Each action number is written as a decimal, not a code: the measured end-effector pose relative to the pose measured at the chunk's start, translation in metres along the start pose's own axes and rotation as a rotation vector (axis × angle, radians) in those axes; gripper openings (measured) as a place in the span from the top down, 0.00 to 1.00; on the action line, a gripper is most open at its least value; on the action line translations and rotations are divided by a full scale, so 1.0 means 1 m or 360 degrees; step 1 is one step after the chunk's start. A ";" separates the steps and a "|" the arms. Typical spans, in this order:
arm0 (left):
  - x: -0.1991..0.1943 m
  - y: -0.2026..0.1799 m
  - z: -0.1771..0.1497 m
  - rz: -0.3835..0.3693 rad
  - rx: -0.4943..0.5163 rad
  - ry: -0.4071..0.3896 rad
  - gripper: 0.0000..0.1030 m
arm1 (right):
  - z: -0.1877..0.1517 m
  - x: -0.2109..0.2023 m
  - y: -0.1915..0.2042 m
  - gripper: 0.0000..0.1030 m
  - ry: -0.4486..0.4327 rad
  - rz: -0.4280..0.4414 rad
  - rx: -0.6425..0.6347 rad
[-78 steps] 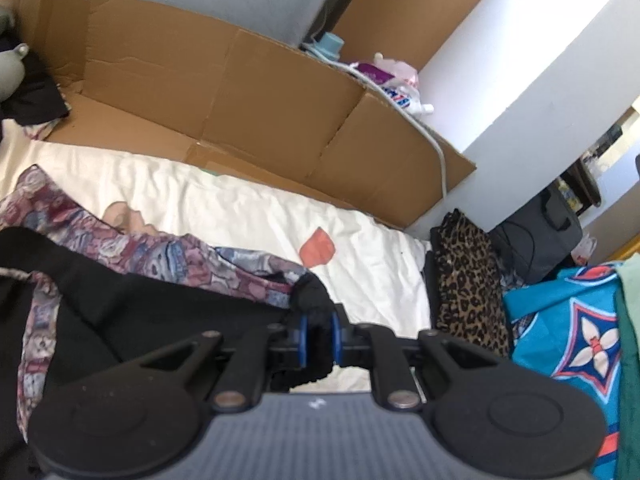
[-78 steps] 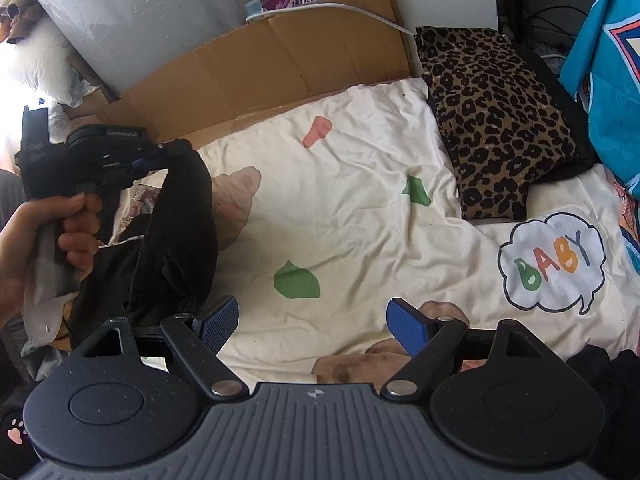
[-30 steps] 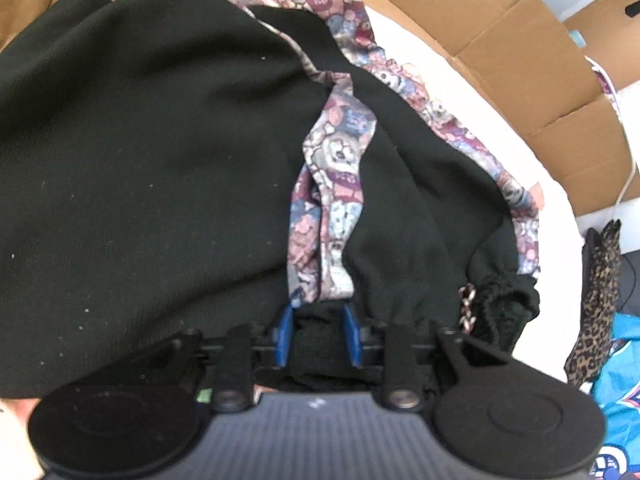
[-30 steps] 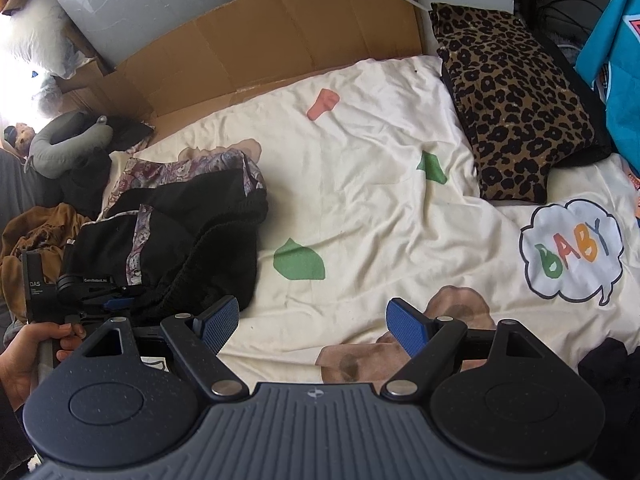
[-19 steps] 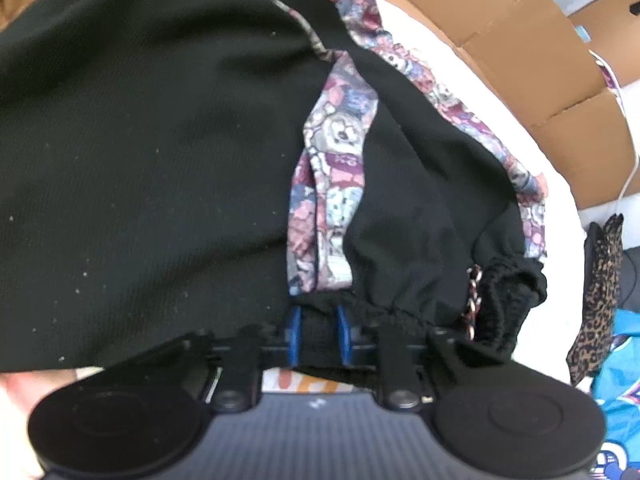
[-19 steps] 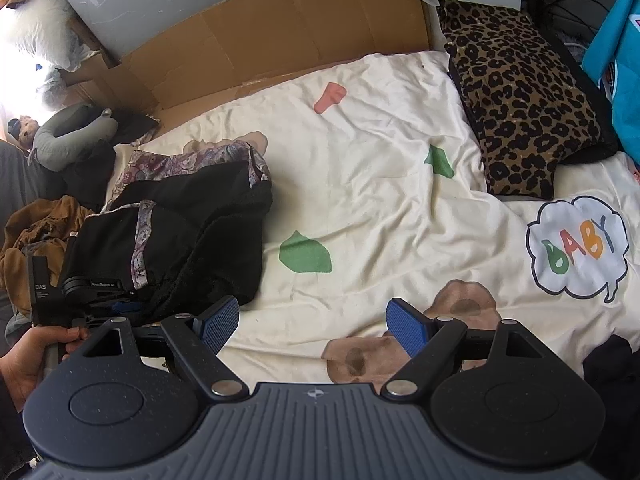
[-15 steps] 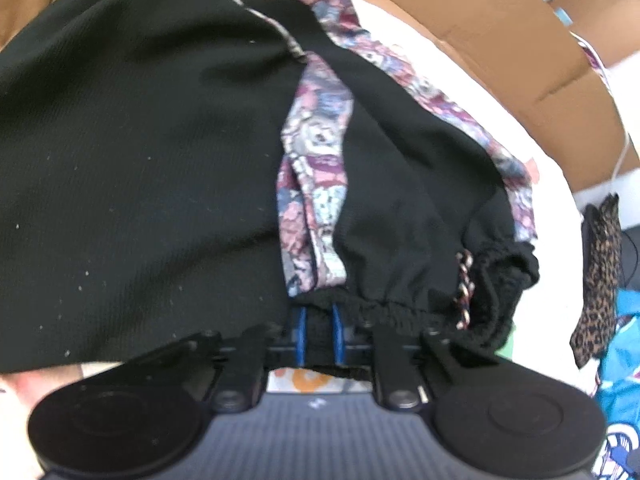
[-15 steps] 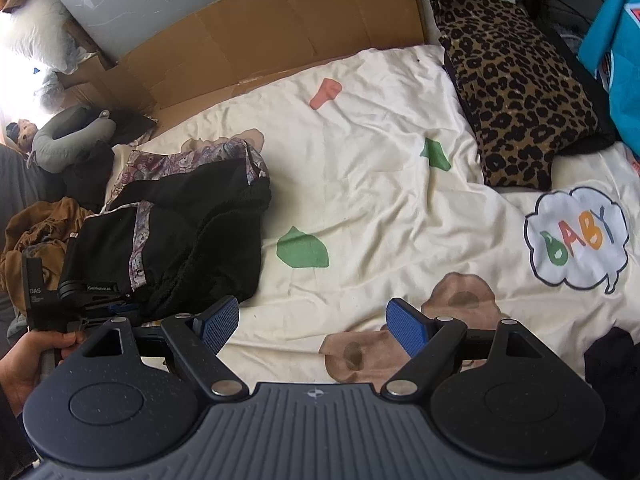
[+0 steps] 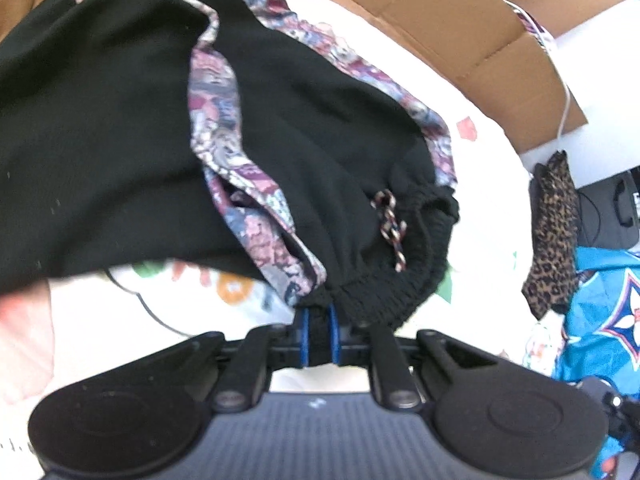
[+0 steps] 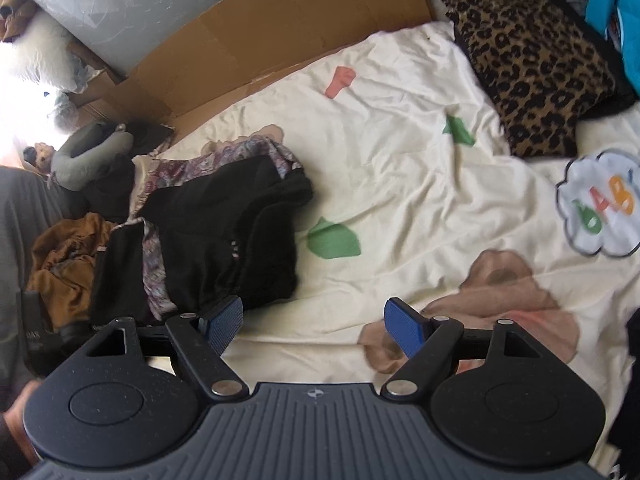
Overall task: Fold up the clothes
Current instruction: 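Grasp the pants waistband with the right gripper while the left gripper holds the pants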
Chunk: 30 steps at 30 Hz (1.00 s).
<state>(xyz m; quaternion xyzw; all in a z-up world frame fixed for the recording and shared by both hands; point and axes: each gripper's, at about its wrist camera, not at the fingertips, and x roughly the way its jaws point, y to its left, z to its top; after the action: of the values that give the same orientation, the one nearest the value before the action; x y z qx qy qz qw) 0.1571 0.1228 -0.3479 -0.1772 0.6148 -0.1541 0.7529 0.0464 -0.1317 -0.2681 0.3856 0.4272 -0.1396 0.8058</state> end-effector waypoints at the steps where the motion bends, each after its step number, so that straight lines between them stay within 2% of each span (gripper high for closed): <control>1: -0.001 -0.002 -0.005 -0.0013 -0.0020 0.0008 0.90 | -0.001 0.001 -0.001 0.21 0.0006 0.0030 0.0023; 13: 0.006 -0.019 -0.034 -0.0193 -0.0124 0.0082 0.90 | -0.017 0.043 0.010 0.21 0.0174 0.0258 0.0138; 23: 0.018 -0.024 -0.053 -0.0331 -0.0184 0.0152 0.90 | -0.052 0.091 -0.016 0.21 0.0282 0.0411 0.0550; 27: 0.017 -0.029 -0.056 -0.0379 -0.0166 0.0170 0.91 | -0.060 0.102 -0.021 0.21 0.0289 0.0454 0.0654; 30: 0.014 -0.033 -0.055 -0.0387 -0.0093 0.0166 0.91 | -0.064 0.110 -0.025 0.21 0.0292 0.0484 0.0726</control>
<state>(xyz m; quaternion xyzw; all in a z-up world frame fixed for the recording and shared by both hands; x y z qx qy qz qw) 0.1054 0.0829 -0.3551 -0.2639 0.6314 -0.2353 0.6901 0.0608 -0.0891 -0.3899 0.6276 0.3933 -0.0742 0.6678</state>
